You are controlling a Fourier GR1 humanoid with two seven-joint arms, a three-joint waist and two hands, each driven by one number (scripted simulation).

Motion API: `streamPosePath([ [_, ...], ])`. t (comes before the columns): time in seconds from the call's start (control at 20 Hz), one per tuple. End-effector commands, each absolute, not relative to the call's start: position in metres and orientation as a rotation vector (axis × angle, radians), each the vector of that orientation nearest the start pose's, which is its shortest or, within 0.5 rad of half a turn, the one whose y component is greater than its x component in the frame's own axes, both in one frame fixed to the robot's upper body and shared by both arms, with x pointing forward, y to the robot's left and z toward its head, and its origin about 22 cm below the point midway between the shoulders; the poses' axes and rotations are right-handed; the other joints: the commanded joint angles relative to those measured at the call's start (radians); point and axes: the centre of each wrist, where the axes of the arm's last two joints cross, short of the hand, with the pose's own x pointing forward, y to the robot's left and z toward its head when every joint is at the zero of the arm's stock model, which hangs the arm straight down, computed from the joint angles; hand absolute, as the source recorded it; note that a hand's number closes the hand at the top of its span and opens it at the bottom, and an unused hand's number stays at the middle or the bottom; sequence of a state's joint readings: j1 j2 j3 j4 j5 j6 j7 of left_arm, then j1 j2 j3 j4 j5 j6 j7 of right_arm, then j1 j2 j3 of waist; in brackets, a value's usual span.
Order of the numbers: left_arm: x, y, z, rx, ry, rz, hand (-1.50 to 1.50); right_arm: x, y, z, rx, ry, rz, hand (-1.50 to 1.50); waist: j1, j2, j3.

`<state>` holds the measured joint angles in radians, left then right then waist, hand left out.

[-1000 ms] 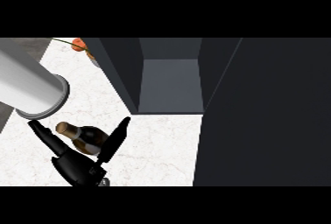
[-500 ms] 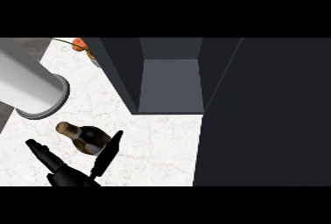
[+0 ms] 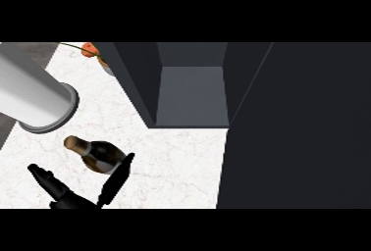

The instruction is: Pick up the wine, place it into the cabinet and close the cabinet

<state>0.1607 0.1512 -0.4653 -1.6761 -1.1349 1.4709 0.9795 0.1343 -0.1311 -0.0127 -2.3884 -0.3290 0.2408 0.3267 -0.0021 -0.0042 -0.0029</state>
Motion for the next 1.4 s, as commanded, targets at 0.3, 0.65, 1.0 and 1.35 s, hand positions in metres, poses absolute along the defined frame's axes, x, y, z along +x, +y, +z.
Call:
streamPosePath([
  [0.3,0.191,0.183,-0.014,1.078,-1.471,0.620,-1.50,0.132,-0.252,0.175,0.338,-1.966,0.255,-1.50,-0.002,-0.001,-0.002],
  [0.65,0.198,0.162,-0.024,1.028,-1.443,0.601,-1.50,0.140,-0.254,0.174,0.362,-1.951,0.261,-1.50,-0.005,0.001,-0.004],
  [1.0,0.203,0.182,-0.018,1.021,-1.419,0.611,-1.50,0.132,-0.254,0.175,0.354,-1.975,0.263,-1.50,-0.009,0.000,-0.003],
  [1.35,0.210,0.176,-0.012,0.989,-1.427,0.643,-1.50,0.139,-0.248,0.168,0.366,-1.967,0.258,-1.50,-0.010,-0.002,-0.007],
])
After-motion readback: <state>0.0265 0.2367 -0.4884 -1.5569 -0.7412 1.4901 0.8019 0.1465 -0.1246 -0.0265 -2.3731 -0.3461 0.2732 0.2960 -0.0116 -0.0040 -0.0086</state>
